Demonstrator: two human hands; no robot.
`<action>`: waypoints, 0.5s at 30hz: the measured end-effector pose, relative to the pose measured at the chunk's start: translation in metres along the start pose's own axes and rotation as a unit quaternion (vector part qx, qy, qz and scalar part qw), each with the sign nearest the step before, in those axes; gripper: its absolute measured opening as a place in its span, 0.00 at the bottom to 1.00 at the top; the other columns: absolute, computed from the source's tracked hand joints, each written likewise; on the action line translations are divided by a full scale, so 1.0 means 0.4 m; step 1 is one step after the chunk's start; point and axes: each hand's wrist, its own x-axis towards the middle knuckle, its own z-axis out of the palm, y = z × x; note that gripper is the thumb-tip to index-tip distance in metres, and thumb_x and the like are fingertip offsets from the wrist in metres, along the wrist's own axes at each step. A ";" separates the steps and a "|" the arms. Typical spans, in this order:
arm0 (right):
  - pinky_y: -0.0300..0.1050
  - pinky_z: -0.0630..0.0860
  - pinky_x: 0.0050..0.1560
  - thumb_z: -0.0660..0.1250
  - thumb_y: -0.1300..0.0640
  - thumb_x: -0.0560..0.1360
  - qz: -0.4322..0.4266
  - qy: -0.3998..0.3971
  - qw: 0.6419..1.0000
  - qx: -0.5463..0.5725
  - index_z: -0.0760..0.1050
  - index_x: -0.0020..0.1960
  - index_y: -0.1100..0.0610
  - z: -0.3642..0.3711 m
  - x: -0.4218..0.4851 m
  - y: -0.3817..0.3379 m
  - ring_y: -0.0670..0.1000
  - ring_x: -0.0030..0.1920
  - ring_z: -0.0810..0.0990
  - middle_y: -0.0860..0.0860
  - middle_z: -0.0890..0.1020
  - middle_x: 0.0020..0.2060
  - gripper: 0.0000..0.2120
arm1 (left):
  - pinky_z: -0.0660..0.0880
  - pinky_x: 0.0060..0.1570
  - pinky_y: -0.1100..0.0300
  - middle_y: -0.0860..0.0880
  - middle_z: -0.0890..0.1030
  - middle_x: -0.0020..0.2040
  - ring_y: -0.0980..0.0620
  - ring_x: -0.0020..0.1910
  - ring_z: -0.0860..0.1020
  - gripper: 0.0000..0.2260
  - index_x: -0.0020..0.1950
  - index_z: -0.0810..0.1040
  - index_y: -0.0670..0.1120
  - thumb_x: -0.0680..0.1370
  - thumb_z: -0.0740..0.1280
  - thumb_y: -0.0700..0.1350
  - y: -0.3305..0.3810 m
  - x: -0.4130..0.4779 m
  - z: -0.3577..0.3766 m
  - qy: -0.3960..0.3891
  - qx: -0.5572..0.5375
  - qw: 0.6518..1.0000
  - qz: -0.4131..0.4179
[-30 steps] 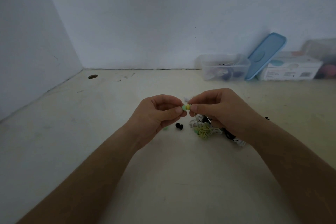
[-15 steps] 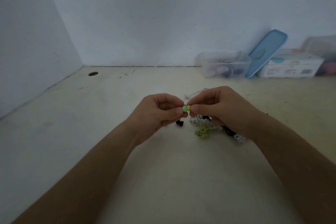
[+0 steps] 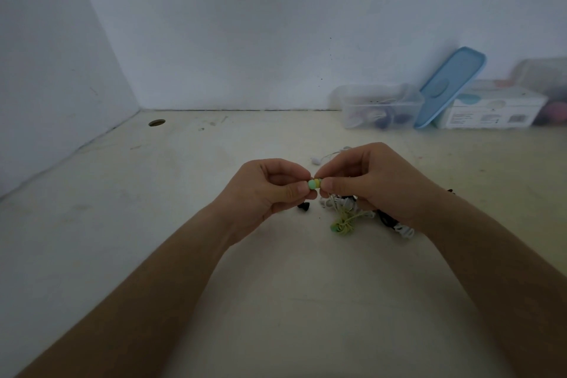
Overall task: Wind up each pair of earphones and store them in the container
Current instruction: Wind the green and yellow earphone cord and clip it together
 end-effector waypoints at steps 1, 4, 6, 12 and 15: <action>0.27 0.72 0.33 0.74 0.61 0.73 -0.004 0.000 1.000 -0.008 0.85 0.48 0.55 -0.001 0.001 0.001 0.40 0.32 0.82 0.50 0.87 0.37 0.05 | 0.81 0.41 0.62 0.40 0.86 0.42 0.46 0.42 0.85 0.10 0.45 0.82 0.40 0.65 0.73 0.36 0.000 0.000 0.001 0.000 -0.001 1.000 -0.002; 0.29 0.74 0.39 0.75 0.61 0.73 -0.016 -0.003 1.000 -0.024 0.85 0.48 0.54 -0.003 0.001 0.002 0.42 0.37 0.84 0.49 0.87 0.37 0.05 | 0.81 0.40 0.62 0.40 0.86 0.43 0.46 0.42 0.85 0.09 0.45 0.82 0.40 0.65 0.72 0.35 -0.001 0.000 0.001 -0.001 -0.004 1.000 -0.005; 0.30 0.75 0.41 0.75 0.61 0.72 -0.024 -0.006 0.999 -0.033 0.85 0.48 0.54 -0.005 0.001 0.003 0.44 0.38 0.85 0.49 0.87 0.37 0.05 | 0.81 0.40 0.62 0.40 0.86 0.43 0.46 0.42 0.85 0.09 0.45 0.82 0.40 0.65 0.72 0.35 -0.001 -0.001 0.001 -0.002 -0.007 1.000 -0.008; 0.31 0.76 0.41 0.75 0.62 0.73 -0.035 -0.018 0.999 -0.026 0.85 0.48 0.55 -0.001 0.000 0.000 0.44 0.39 0.85 0.50 0.87 0.38 0.05 | 0.81 0.40 0.62 0.40 0.86 0.43 0.46 0.42 0.86 0.09 0.45 0.82 0.39 0.66 0.72 0.35 0.003 -0.003 -0.004 -0.009 -0.012 1.000 -0.020; 0.36 0.72 0.30 0.73 0.61 0.74 -0.014 -0.012 1.000 0.024 0.85 0.48 0.55 0.003 -0.001 -0.001 0.48 0.31 0.79 0.52 0.87 0.38 0.04 | 0.82 0.43 0.61 0.39 0.85 0.43 0.46 0.42 0.85 0.09 0.46 0.81 0.39 0.66 0.72 0.35 0.004 -0.001 -0.004 -0.012 -0.030 0.999 -0.012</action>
